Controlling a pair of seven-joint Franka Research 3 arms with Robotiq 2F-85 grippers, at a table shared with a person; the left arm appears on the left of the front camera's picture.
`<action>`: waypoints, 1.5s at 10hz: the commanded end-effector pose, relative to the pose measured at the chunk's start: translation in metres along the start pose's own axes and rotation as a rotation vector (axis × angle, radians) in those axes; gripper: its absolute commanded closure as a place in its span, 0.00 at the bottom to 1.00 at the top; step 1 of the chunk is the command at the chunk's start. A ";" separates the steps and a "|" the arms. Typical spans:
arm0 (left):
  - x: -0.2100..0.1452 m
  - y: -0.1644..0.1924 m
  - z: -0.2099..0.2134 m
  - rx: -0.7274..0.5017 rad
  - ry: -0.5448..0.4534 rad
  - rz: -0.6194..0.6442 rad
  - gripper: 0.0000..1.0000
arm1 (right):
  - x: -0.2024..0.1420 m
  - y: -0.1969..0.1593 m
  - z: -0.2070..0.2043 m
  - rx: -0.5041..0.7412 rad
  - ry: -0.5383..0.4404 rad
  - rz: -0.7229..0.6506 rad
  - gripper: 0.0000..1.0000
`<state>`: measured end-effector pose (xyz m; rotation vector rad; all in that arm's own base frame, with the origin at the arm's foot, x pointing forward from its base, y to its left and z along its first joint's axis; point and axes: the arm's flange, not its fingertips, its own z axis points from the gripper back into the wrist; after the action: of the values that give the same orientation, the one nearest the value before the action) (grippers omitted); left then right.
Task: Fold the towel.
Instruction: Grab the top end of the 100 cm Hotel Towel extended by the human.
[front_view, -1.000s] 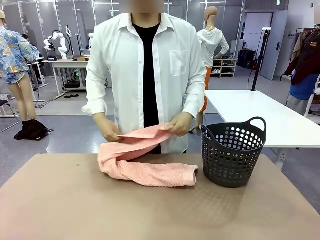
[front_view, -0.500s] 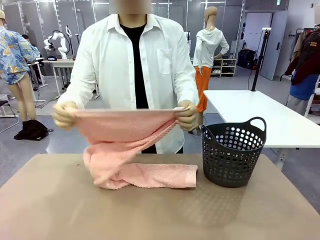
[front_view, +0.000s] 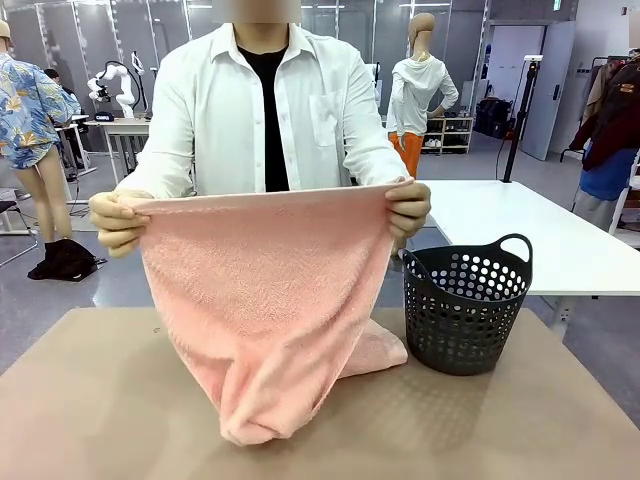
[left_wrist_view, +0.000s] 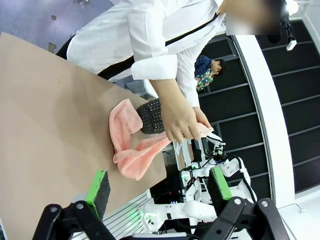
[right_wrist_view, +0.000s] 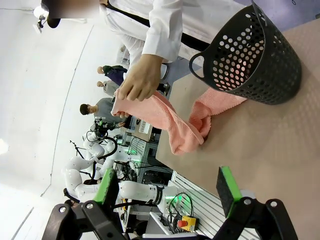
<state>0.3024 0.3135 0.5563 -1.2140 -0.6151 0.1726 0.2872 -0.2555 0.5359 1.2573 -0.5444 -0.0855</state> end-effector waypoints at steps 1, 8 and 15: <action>-0.001 0.000 0.001 -0.019 0.000 -0.007 0.00 | 0.002 0.000 0.001 0.014 -0.008 0.020 0.00; 0.000 -0.057 -0.005 0.188 0.085 -0.305 0.00 | 0.005 0.054 0.002 -0.087 0.034 0.258 0.00; -0.033 -0.257 -0.110 0.434 0.293 -1.226 0.00 | -0.009 0.247 -0.100 -0.457 0.237 1.002 0.00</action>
<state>0.2857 0.1346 0.7566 -0.3762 -0.8430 -0.7701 0.2675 -0.1026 0.7361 0.5170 -0.8118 0.6563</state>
